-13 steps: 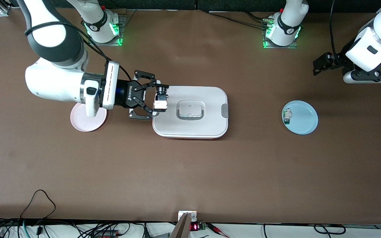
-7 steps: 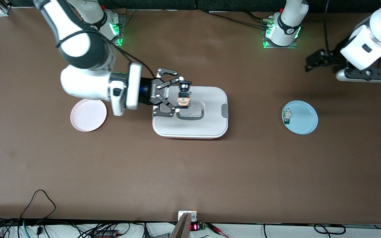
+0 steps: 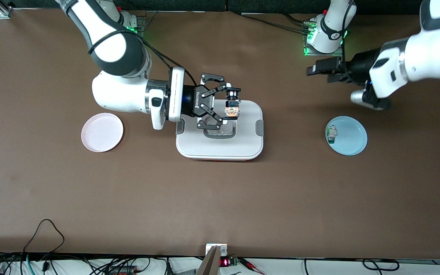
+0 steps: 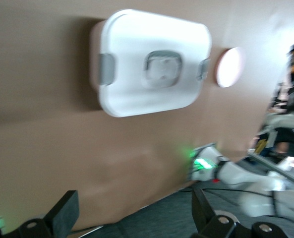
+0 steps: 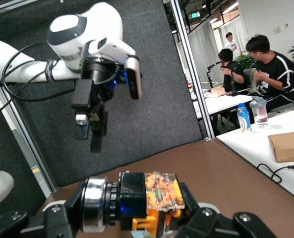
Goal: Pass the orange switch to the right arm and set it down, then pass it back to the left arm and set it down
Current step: 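Hold the switch above the box while the left gripper approaches it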
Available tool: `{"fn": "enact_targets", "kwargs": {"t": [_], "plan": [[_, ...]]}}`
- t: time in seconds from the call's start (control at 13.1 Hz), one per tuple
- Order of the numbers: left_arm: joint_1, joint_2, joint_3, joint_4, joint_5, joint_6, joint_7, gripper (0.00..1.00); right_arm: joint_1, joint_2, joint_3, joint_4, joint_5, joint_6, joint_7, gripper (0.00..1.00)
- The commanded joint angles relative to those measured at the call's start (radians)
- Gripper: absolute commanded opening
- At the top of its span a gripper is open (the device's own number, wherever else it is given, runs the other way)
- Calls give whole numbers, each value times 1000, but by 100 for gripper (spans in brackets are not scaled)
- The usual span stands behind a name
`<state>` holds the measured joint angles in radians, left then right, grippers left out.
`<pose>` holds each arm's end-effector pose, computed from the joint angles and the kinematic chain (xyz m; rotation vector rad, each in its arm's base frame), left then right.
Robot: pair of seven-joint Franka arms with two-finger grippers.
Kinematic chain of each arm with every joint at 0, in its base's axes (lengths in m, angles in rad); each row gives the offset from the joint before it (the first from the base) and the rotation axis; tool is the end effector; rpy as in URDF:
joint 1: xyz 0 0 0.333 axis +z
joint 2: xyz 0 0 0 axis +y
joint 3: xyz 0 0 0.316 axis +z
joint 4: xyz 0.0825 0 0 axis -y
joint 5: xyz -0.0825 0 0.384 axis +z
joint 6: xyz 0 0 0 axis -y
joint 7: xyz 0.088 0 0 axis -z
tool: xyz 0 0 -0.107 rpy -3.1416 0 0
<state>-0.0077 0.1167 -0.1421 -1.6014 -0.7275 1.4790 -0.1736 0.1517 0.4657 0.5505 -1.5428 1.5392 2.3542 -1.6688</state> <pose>0.5577 -0.1568 0.5683 2.4062 0.0526 -0.4368 0.5805 0.4191 0.4746 -1.4657 -1.0023 -0.9739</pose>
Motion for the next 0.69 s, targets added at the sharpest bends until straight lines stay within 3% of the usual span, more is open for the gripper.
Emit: {"fn": "enact_targets", "kwargs": {"t": [0.0,0.15,0.61], "plan": [[-5,87,3,9,-235,49,-6,100,54,47,2,75,21,71,-6,32],[-9,162,-1,9,-411,90,0,100,83,59,0,89,19,108,-8,32],[-31,262,-1,5,-683,153,61,100,146,80,-6,130,16,189,21,32]]}}
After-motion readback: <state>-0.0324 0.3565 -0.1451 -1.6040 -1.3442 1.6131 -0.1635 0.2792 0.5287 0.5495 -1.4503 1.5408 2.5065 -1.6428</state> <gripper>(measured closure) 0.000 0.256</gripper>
